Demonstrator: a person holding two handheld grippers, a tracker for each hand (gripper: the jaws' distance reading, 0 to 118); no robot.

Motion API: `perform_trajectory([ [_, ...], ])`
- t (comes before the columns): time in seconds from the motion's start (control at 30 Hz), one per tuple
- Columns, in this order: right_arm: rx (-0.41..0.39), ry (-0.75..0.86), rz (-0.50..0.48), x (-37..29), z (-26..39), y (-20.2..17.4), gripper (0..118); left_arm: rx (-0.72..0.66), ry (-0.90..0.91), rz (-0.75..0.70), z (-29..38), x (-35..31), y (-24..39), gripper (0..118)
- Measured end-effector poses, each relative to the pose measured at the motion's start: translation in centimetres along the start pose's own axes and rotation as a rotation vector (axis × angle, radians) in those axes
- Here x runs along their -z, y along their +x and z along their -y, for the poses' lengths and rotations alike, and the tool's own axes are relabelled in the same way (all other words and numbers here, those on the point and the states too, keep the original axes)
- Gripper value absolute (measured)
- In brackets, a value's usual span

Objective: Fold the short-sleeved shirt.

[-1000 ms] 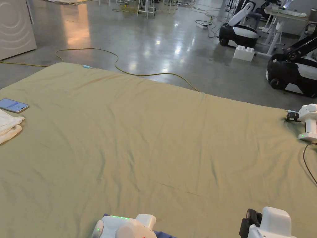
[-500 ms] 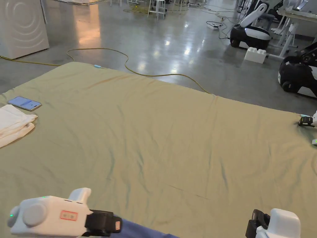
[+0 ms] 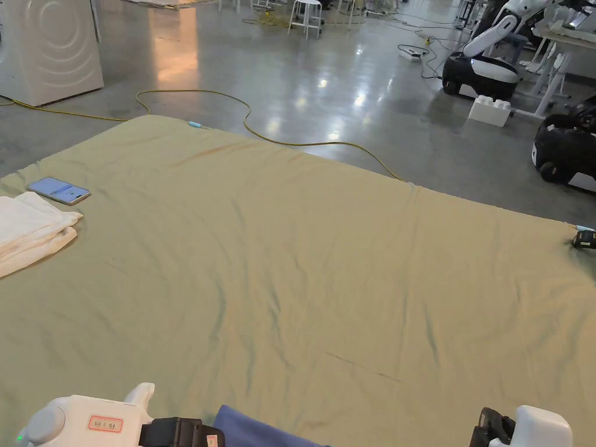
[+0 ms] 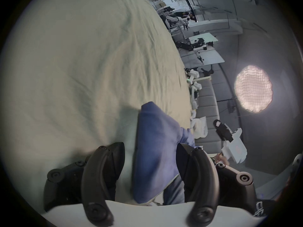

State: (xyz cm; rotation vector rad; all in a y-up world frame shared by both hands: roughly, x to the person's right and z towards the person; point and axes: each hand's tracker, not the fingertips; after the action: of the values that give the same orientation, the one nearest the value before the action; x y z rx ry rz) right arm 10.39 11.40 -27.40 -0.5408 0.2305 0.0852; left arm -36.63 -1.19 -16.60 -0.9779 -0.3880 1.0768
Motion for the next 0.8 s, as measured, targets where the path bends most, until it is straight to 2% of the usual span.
perform_trajectory([
  [0.1,0.000,-0.006,-0.006,0.0,0.2,-0.3,0,-0.052,-0.040,0.094,-0.1,1.4,-0.4,68],
  [0.13,0.001,-0.008,-0.007,-0.1,0.2,-0.4,0,-0.054,-0.050,0.101,0.7,1.9,1.3,64],
  [0.17,0.002,-0.009,-0.007,-0.1,0.3,-0.4,0,-0.044,-0.063,0.082,0.9,2.5,1.9,56],
  [0.2,0.002,-0.010,-0.007,-0.1,0.3,-0.4,0,0.001,-0.091,0.039,1.2,3.0,2.6,28],
  [0.23,0.004,-0.010,-0.006,-0.1,0.4,-0.4,0,0.059,-0.093,-0.014,1.5,3.5,3.3,20],
  [0.27,0.006,-0.010,-0.005,-0.1,0.4,-0.4,0,0.099,-0.094,-0.084,0.4,3.3,2.7,20],
  [0.33,0.009,-0.011,-0.004,0.0,0.3,-0.2,0,0.080,-0.071,-0.038,0.5,2.8,2.8,17],
  [0.43,0.011,-0.004,0.001,-0.1,0.1,0.1,0,0.049,-0.043,-0.051,0.5,1.9,3.6,15],
  [0.53,0.010,0.003,0.001,-0.1,-0.2,0.4,0,0.075,-0.027,-0.041,0.3,0.6,4.0,15],
  [0.67,0.012,0.007,0.002,-0.7,-0.8,0.4,0,0.135,0.007,-0.104,-1.0,-2.4,5.5,14],
  [0.8,0.011,0.010,-0.002,-0.7,-0.7,0.7,0,0.167,0.079,-0.234,-2.5,-7.5,8.4,14],
])
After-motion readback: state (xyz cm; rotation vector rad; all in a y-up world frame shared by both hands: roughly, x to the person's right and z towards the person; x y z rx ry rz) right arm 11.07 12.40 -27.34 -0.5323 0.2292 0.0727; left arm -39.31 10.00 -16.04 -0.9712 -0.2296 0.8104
